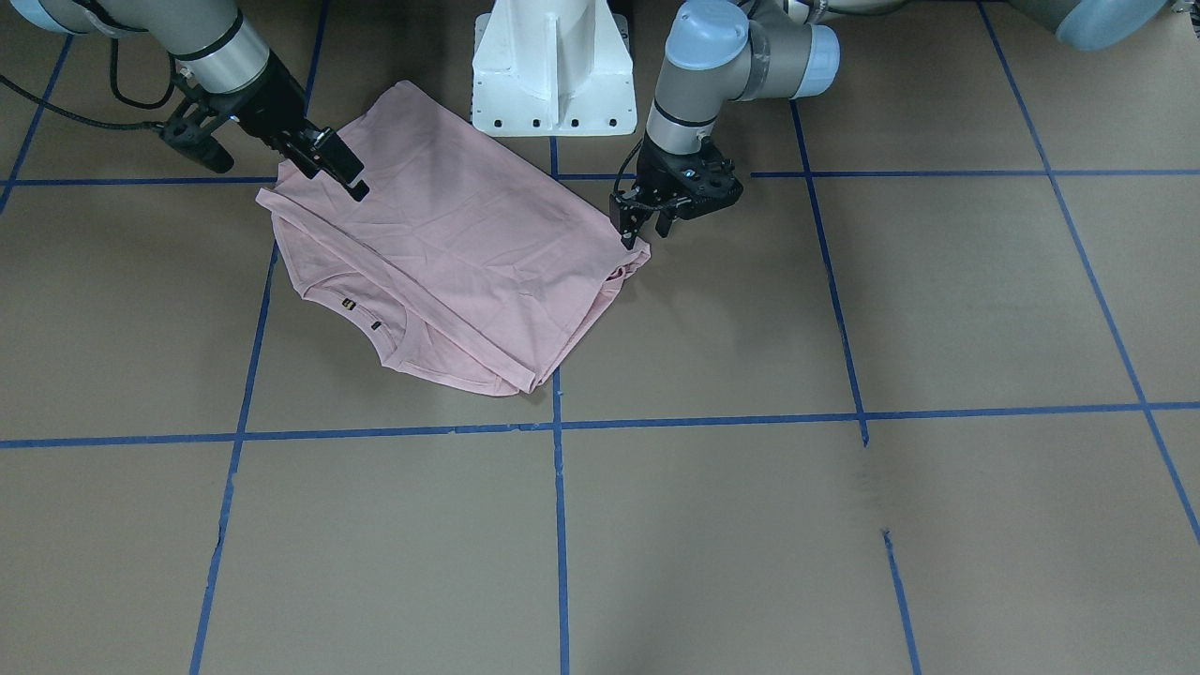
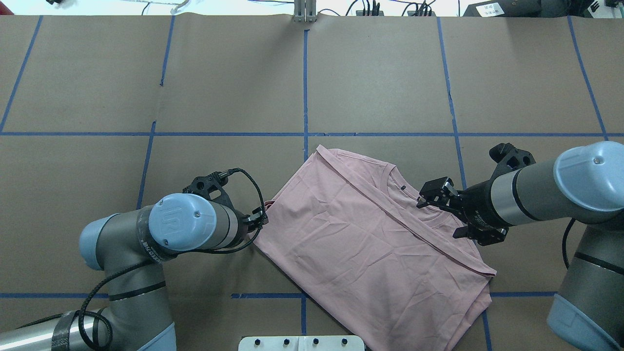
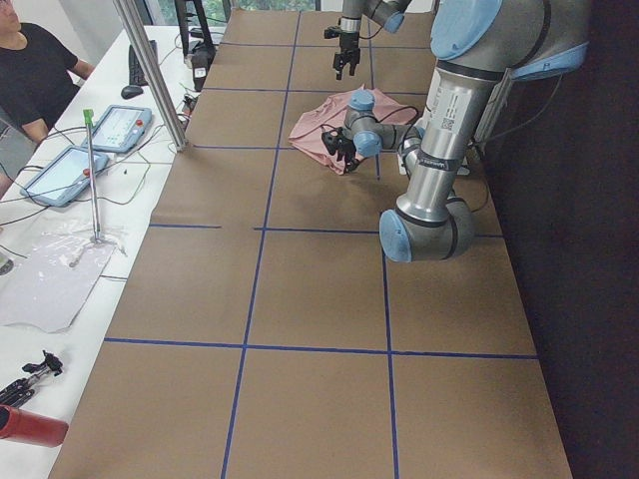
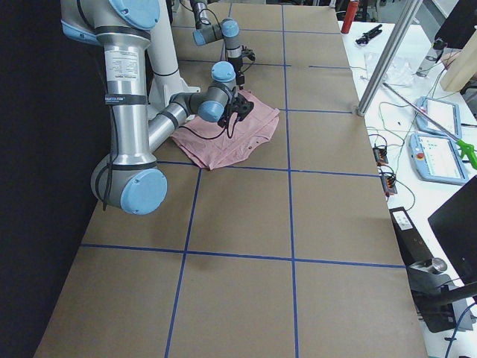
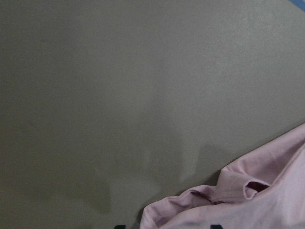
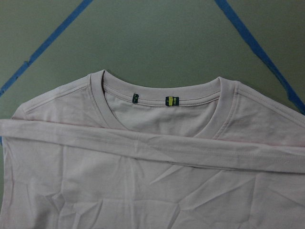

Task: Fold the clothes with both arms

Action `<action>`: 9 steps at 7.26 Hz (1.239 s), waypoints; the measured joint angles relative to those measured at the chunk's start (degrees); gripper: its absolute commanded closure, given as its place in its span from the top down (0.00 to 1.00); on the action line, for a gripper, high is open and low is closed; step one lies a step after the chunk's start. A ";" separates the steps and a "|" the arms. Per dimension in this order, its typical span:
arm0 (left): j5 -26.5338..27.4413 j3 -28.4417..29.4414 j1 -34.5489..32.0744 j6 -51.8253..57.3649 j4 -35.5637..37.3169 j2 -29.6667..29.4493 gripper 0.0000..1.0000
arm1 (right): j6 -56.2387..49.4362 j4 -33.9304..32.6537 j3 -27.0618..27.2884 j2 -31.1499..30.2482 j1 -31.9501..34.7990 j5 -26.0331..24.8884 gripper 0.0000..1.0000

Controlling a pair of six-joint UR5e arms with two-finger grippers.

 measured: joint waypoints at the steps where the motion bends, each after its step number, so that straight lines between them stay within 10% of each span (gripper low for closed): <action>1: 0.20 0.14 0.11 0.20 0.52 -0.21 0.60 | -0.05 0.00 -0.10 0.03 0.14 0.03 1.00; 4: 1.93 2.96 0.21 0.62 0.82 -2.50 0.48 | -0.08 0.00 -0.12 0.09 0.45 0.01 1.00; 6: 2.15 4.11 0.22 0.66 1.05 -3.10 0.00 | -0.08 0.00 -0.12 0.09 0.80 0.06 1.00; 9: 2.24 3.18 0.15 0.72 3.82 -2.91 0.00 | -0.08 0.00 -0.06 0.13 1.08 0.29 1.00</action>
